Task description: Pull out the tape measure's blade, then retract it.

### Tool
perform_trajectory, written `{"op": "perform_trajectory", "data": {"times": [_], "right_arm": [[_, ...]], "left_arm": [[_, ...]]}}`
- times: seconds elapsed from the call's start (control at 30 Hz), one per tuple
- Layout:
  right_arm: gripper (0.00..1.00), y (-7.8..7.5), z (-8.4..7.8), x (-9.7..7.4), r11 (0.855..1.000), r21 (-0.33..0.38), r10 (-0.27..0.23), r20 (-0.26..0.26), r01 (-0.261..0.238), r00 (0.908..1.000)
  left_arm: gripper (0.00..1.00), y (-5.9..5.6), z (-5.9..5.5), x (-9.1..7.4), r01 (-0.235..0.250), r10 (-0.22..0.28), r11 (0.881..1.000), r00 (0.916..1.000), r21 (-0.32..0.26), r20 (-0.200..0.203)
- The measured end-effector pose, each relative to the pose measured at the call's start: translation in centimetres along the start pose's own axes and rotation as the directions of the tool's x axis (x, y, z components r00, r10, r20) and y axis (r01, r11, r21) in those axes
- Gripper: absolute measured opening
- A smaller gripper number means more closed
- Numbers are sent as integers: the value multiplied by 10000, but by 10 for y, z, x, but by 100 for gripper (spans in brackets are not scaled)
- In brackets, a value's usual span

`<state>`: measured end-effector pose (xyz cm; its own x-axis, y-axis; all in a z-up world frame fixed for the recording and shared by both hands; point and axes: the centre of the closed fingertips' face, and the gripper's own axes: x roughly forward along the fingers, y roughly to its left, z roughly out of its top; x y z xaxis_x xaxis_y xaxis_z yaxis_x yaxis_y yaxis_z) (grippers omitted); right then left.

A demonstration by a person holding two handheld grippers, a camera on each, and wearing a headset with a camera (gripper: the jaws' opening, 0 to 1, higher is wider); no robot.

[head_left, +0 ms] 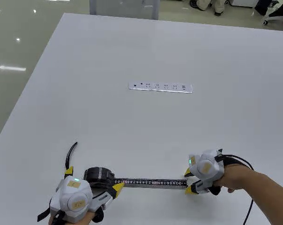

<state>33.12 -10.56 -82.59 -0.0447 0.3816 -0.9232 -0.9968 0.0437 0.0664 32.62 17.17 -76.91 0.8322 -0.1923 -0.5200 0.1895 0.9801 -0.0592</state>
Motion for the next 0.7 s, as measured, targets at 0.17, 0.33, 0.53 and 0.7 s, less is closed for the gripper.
{"op": "perform_trajectory", "data": {"times": [0.17,0.33,0.53,0.7], "right_arm": [[19,5,-1,0,9997,-60,218,-97,-219,9997],[15,8,-1,2,9995,-167,261,-101,-263,9996],[15,6,-1,4,9981,-578,150,-688,-190,9975],[15,7,0,5,9983,-576,-28,-1214,-42,9926]], "left_arm": [[100,1,0,0,-63,63,10000,10000,-35,7],[100,1,-2,1,-50,49,9999,10000,-131,-77],[100,-2,-4,1,-5,3,9999,9999,-163,-134],[98,-3,-7,1,-19,7,9990,9997,-458,-243]]}}
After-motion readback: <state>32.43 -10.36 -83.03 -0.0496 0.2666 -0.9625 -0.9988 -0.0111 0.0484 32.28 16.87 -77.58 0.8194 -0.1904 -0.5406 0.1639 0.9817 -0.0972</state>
